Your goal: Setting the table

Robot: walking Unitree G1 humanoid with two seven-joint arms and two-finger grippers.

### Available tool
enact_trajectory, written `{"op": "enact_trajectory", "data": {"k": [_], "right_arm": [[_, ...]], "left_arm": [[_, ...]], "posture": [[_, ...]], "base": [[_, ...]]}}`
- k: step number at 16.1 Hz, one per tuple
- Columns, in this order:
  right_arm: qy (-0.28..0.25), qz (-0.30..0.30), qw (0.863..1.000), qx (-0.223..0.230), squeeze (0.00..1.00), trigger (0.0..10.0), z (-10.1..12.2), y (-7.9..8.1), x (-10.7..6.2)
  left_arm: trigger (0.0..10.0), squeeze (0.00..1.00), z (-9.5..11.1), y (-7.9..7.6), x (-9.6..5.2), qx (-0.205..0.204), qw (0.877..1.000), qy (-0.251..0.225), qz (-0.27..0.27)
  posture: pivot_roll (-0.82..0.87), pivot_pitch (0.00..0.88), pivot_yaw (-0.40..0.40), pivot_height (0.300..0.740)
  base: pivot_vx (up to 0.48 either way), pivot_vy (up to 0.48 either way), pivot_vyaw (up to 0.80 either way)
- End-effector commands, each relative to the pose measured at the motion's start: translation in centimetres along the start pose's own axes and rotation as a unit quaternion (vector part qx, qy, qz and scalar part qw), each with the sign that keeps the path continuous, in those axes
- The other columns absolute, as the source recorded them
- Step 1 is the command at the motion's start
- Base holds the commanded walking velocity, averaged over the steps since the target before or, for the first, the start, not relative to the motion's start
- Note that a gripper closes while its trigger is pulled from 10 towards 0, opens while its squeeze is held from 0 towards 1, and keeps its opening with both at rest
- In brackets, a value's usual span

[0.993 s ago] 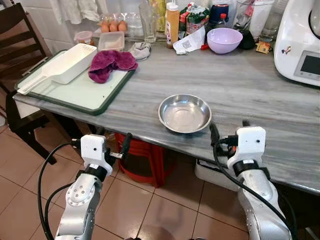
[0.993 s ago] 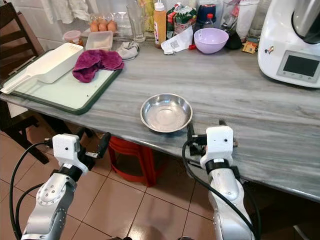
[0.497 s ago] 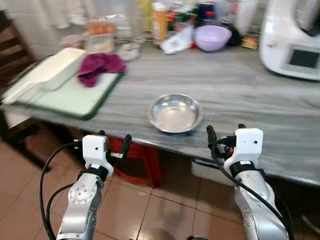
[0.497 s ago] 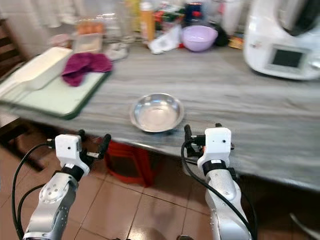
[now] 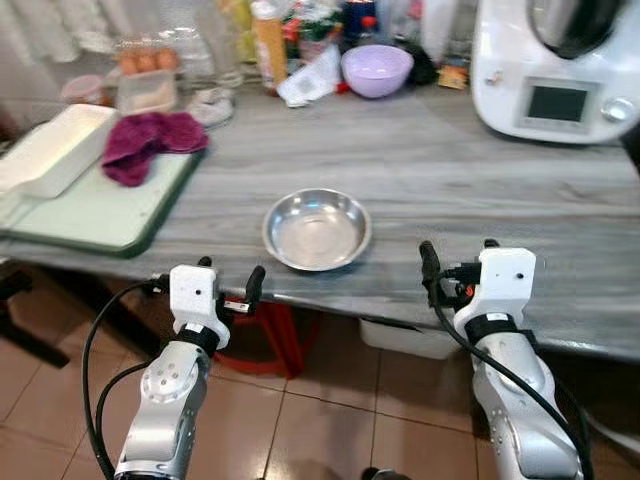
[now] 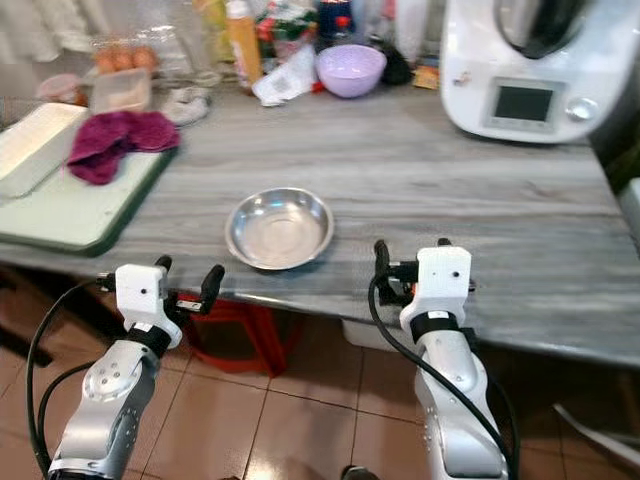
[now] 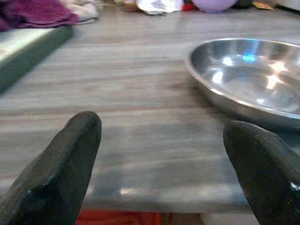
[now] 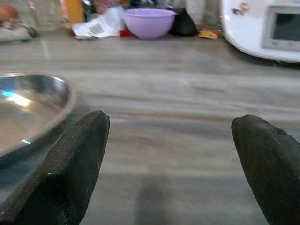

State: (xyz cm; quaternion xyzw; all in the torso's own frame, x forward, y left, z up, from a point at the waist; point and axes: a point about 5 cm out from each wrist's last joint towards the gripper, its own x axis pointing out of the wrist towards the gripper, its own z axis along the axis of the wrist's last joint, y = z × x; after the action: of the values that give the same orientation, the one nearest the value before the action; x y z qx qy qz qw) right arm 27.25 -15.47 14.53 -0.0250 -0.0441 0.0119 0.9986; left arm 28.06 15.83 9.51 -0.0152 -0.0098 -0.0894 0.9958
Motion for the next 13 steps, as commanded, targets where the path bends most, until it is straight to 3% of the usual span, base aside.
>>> {"op": "enact_trajectory", "data": {"k": [1, 10, 13], "right_arm": [[0.004, 0.004, 1.000, 0.003, 0.00, 10.0, -0.12, 0.15, 0.06], [0.006, -0.005, 1.000, 0.010, 0.00, 10.0, -0.35, -0.01, 0.20], [0.009, -0.008, 1.000, 0.022, 0.00, 10.0, -0.46, 0.03, 0.42]], "left_arm": [[10.0, 0.00, -0.64, 0.45, -0.30, 0.006, 1.000, 0.019, 0.011], [10.0, 0.00, -0.76, 0.07, -0.10, 0.007, 1.000, 0.026, 0.007], [10.0, 0.00, -0.78, 0.10, -0.14, 0.008, 1.000, 0.026, 0.009]], "posture": [[-0.12, 0.123, 0.083, 0.740], [-0.13, 0.129, 0.083, 0.740], [-0.12, 0.127, 0.080, 0.740]], "base": [[0.000, 0.000, 0.00], [0.000, 0.000, 0.00], [-0.242, 0.000, 0.00]]}}
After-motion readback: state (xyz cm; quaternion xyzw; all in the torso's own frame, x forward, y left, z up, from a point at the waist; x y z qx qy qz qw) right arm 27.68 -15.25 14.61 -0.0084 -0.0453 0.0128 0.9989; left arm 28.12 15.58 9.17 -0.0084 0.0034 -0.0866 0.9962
